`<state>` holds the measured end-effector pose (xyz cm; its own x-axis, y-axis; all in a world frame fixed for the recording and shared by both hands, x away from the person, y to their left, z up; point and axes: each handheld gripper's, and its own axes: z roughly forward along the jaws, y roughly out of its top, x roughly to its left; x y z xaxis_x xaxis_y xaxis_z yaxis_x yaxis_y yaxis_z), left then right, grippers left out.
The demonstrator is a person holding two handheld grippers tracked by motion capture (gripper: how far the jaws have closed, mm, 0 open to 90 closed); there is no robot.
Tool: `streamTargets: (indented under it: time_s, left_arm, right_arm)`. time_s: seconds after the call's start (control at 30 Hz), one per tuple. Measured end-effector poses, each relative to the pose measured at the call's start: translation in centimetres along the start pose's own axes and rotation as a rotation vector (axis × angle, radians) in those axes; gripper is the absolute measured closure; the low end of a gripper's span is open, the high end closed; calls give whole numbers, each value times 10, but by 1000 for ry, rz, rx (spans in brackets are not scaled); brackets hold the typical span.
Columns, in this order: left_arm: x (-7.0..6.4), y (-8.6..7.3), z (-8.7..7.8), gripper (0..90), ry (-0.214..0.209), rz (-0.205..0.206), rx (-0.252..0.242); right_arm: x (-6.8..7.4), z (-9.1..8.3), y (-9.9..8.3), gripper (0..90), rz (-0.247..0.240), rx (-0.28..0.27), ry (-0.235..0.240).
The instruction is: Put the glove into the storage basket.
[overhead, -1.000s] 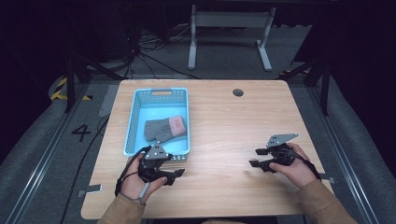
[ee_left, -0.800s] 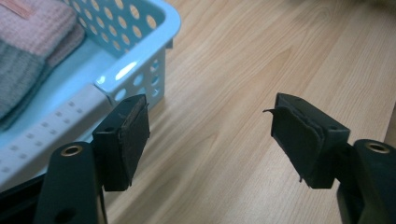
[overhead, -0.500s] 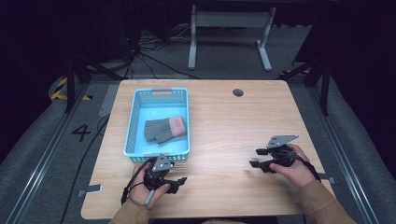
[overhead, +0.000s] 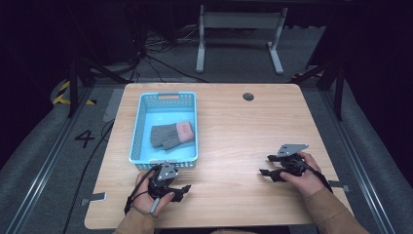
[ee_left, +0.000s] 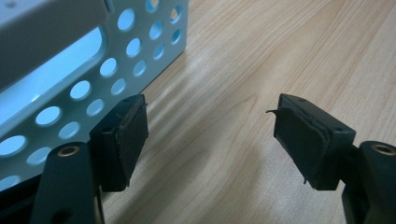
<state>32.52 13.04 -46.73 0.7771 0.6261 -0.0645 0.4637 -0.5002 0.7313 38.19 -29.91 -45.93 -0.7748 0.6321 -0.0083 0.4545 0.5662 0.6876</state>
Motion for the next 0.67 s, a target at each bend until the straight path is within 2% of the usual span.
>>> streamTargets:
  time_s: [0.67]
  left_arm:
    - [-4, 2, 2, 269, -6, 7, 10]
  right_arm:
    - [1, -1, 2, 323, -11, -17, -8]
